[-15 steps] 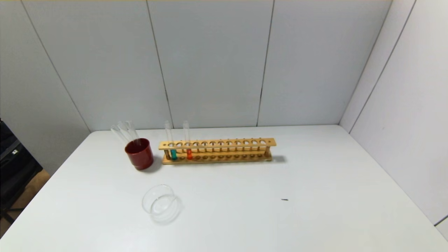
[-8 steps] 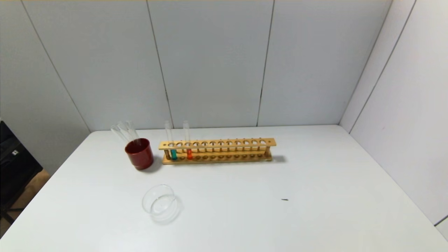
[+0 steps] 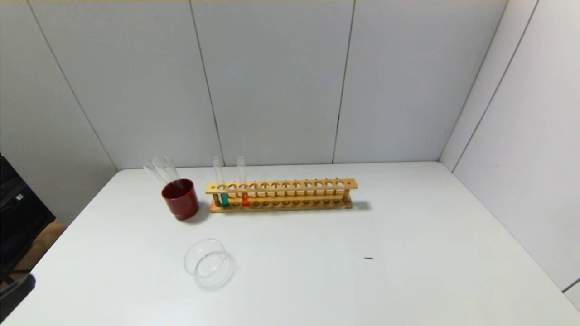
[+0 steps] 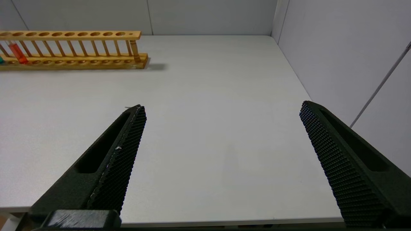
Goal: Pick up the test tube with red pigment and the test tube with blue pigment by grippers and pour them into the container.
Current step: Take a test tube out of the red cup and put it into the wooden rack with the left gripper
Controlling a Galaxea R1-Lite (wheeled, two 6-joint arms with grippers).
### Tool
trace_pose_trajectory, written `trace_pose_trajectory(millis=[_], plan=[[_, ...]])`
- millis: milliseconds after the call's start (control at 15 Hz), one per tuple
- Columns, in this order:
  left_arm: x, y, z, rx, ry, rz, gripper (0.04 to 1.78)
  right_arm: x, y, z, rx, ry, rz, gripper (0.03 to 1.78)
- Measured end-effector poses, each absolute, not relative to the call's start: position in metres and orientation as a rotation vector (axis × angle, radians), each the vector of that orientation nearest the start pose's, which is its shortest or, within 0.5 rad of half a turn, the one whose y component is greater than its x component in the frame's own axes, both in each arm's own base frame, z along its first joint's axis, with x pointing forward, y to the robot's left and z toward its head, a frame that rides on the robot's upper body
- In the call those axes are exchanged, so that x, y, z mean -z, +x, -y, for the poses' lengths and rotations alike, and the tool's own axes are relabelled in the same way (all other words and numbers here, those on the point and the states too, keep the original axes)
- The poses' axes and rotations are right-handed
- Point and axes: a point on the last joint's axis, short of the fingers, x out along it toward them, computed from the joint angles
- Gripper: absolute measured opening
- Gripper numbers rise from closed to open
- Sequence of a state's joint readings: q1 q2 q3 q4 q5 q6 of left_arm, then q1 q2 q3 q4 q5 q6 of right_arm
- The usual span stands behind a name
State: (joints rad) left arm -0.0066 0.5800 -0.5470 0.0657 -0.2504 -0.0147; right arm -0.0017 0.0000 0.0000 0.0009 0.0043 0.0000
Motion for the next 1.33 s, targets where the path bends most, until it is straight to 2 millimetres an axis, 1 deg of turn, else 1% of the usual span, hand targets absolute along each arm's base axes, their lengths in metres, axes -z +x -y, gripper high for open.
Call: trace_pose_trajectory(millis=[133,267,400,600,867,1333], plan=[[-0.239,0.071,0.006,0.263,-0.044,-0.151,1.72,-0.075,-0.023,0.000,-0.002,0.000,0.000,1.75],[-0.242,0.118,0.007,0.268,-0.054,-0.190,1.72,-0.075,-0.023,0.000,-0.002,0.000,0.000,1.75],[-0.234,0.161,0.010,0.284,-0.061,-0.227,1.72,-0.075,-0.023,0.000,-0.002,0.000,0.000,1.75],[-0.215,0.206,0.022,0.316,-0.059,-0.271,1.72,-0.075,-0.023,0.000,-0.002,0.000,0.000,1.75],[-0.188,0.248,0.035,0.314,-0.054,-0.301,1.72,-0.075,-0.023,0.000,-0.002,0.000,0.000,1.75],[-0.145,0.307,0.049,0.285,-0.087,-0.322,1.72,-0.075,-0.023,0.000,-0.003,0.000,-0.001,1.75]])
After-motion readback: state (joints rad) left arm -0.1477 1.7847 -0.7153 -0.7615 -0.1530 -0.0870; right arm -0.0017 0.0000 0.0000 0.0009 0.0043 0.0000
